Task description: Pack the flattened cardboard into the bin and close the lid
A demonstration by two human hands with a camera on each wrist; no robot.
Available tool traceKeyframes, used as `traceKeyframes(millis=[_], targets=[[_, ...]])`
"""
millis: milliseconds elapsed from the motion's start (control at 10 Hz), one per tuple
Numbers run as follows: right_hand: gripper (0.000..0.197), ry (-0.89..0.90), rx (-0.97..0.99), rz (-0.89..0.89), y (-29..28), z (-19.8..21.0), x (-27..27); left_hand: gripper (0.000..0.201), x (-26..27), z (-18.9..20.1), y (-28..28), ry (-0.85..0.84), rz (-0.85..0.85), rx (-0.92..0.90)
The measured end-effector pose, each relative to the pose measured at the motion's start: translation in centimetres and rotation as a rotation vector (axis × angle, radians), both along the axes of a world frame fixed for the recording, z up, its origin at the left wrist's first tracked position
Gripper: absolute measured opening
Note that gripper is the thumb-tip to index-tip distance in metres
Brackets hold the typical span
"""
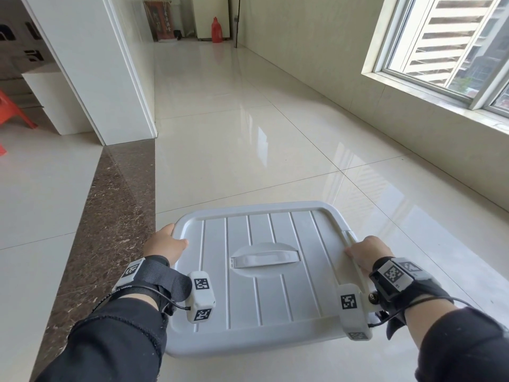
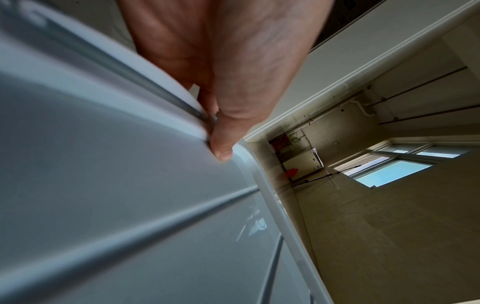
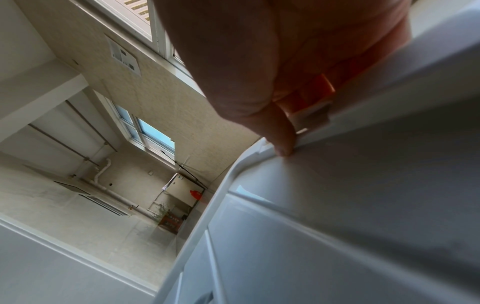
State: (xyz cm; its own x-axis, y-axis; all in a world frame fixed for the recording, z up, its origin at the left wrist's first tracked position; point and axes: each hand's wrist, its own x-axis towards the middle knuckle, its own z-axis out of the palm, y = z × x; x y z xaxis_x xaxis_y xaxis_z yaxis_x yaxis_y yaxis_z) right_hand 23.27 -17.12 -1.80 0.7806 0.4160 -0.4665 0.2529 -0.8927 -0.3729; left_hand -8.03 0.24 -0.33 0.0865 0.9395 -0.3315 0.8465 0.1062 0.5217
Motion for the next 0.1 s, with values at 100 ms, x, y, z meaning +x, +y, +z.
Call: traceKeyframes(millis=[100], targets=[[0.028,0.01,0.067,-0.006,-0.14,0.33,0.03,0.047,-0.21,-0.7,0.47,0.032,-0.043,-0.027]])
